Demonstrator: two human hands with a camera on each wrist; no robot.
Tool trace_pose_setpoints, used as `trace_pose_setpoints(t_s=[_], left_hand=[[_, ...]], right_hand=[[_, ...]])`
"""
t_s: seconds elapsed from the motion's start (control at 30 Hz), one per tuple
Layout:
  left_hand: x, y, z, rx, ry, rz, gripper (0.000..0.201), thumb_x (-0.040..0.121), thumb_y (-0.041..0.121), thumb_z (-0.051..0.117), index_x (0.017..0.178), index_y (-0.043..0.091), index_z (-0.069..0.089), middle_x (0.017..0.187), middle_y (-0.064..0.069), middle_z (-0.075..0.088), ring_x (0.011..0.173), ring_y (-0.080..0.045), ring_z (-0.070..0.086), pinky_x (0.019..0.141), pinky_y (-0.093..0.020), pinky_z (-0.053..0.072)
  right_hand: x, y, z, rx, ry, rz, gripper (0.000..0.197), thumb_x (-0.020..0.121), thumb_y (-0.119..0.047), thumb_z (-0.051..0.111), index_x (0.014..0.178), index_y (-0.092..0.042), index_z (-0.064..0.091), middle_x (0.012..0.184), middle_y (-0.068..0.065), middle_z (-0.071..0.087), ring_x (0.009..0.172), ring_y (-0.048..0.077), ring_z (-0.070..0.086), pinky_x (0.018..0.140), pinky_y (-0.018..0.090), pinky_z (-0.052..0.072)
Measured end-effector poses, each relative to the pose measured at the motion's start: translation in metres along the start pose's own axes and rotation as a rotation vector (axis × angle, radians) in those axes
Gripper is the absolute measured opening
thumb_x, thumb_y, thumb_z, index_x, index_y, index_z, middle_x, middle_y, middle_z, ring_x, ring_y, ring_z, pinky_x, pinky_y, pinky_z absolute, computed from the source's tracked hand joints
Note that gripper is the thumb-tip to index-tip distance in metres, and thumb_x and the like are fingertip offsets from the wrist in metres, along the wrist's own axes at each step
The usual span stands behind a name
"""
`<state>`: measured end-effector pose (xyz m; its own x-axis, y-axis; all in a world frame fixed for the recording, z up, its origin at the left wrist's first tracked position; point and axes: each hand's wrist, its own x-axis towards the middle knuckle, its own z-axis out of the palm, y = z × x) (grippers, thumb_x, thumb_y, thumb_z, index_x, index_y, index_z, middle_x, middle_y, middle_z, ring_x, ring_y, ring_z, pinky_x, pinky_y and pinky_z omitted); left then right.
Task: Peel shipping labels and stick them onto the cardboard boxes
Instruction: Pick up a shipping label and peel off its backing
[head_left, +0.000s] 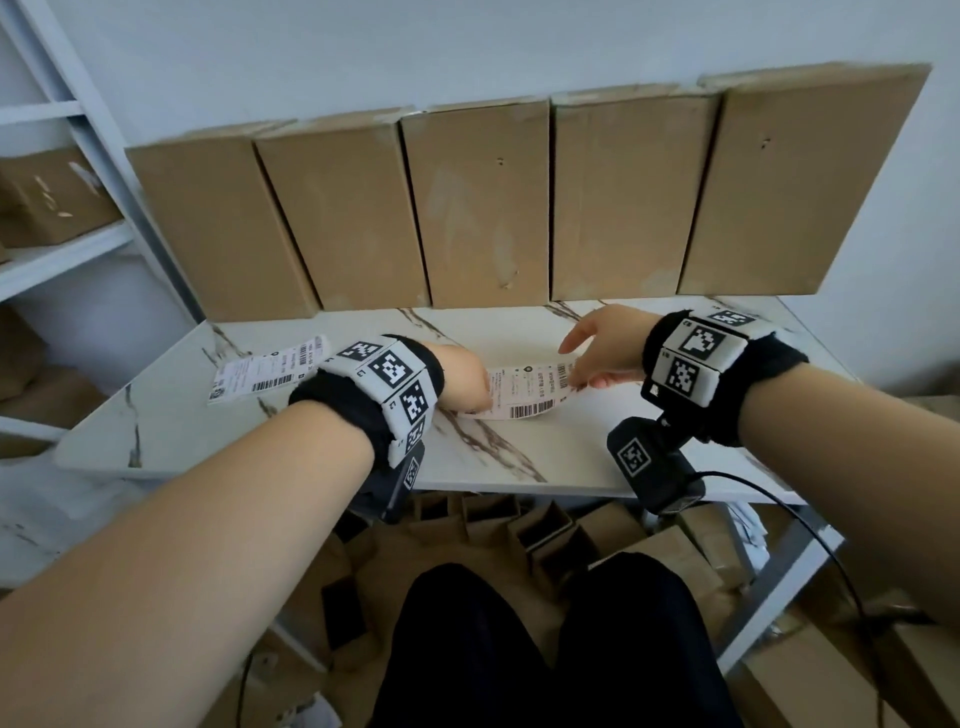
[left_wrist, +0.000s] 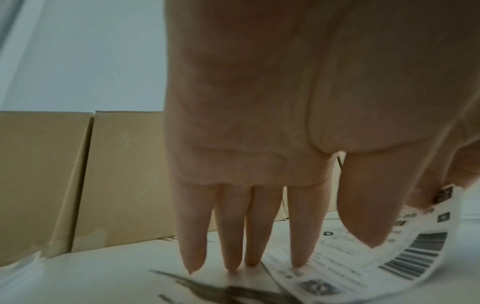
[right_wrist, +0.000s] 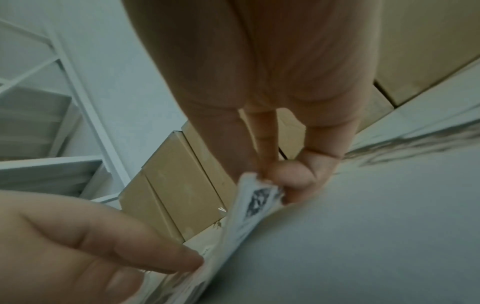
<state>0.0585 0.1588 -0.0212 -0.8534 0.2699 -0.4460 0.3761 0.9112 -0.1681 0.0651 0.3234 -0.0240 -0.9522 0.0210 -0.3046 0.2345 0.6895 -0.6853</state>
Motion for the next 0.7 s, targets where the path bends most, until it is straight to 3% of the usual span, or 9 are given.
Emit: trace_pose_setpoints(t_s=[0.13,0.2,0.3,0.37,0.47,0.57,0.7], left_hand=[[0.013,-0.010,-0.007,-0.128,0.045,0.036,0.042,0.100,0.031,0.037,0.132,0.010,0.052,0.136,-0.007,0.052,0.124,-0.024,0.048,0.106,-0.035,0.038],[0.020,-0.018,-0.014,-0.232,0.108,0.032,0.043,0.099,0.032,0.040,0.135,0.010,0.049,0.136,-0.007,0.052,0.121,-0.023,0.050,0.102,-0.035,0.041],[0.038,-0.033,-0.023,-0.554,0.191,-0.041,0.052,0.095,0.029,0.051,0.141,0.009,0.036,0.127,-0.008,0.058,0.101,-0.021,0.059,0.083,-0.032,0.050],[0.050,-0.042,-0.027,-0.843,0.177,-0.047,0.060,0.093,0.026,0.055,0.145,0.010,0.029,0.126,-0.007,0.060,0.102,-0.018,0.064,0.090,-0.034,0.052],[0.062,-0.048,-0.033,-1.142,0.144,0.039,0.029,0.094,0.019,0.055,0.122,0.013,0.055,0.109,-0.001,0.069,0.087,-0.008,0.068,0.085,-0.026,0.053],[0.075,-0.053,-0.036,-1.285,0.211,0.089,0.008,0.093,0.014,0.057,0.098,0.016,0.063,0.089,0.005,0.070,0.068,0.002,0.067,0.079,-0.019,0.052],[0.090,-0.064,-0.037,-1.412,0.270,0.111,0.006,0.092,0.011,0.058,0.091,0.014,0.063,0.086,0.003,0.070,0.066,0.002,0.067,0.078,-0.020,0.055]], right_hand=[[0.008,0.001,-0.003,0.102,-0.011,-0.006,0.020,0.079,0.009,0.065,0.084,-0.010,0.064,0.099,0.016,0.066,0.075,0.023,0.058,0.078,0.029,0.054],[0.016,0.000,-0.009,0.124,0.055,-0.031,0.023,0.080,0.008,0.063,0.081,-0.015,0.063,0.098,0.010,0.065,0.077,0.020,0.061,0.072,0.026,0.055],[0.028,0.000,-0.022,0.237,0.176,-0.084,0.026,0.081,0.009,0.060,0.082,-0.017,0.060,0.100,0.005,0.063,0.078,0.016,0.065,0.057,0.017,0.054],[0.038,0.001,-0.029,0.299,0.241,-0.114,0.030,0.080,0.012,0.058,0.081,-0.018,0.058,0.104,0.004,0.062,0.083,0.018,0.065,0.060,0.018,0.055],[0.056,0.001,-0.034,0.368,0.312,-0.159,0.032,0.081,0.013,0.055,0.079,-0.019,0.056,0.104,0.004,0.064,0.088,0.020,0.065,0.059,0.017,0.054],[0.076,0.001,-0.037,0.446,0.342,-0.202,0.035,0.081,0.015,0.052,0.078,-0.019,0.056,0.104,0.008,0.066,0.092,0.024,0.068,0.057,0.018,0.052],[0.096,0.003,-0.035,0.647,0.317,-0.224,0.035,0.079,0.019,0.052,0.081,-0.015,0.059,0.105,0.011,0.067,0.091,0.027,0.069,0.073,0.037,0.058]])
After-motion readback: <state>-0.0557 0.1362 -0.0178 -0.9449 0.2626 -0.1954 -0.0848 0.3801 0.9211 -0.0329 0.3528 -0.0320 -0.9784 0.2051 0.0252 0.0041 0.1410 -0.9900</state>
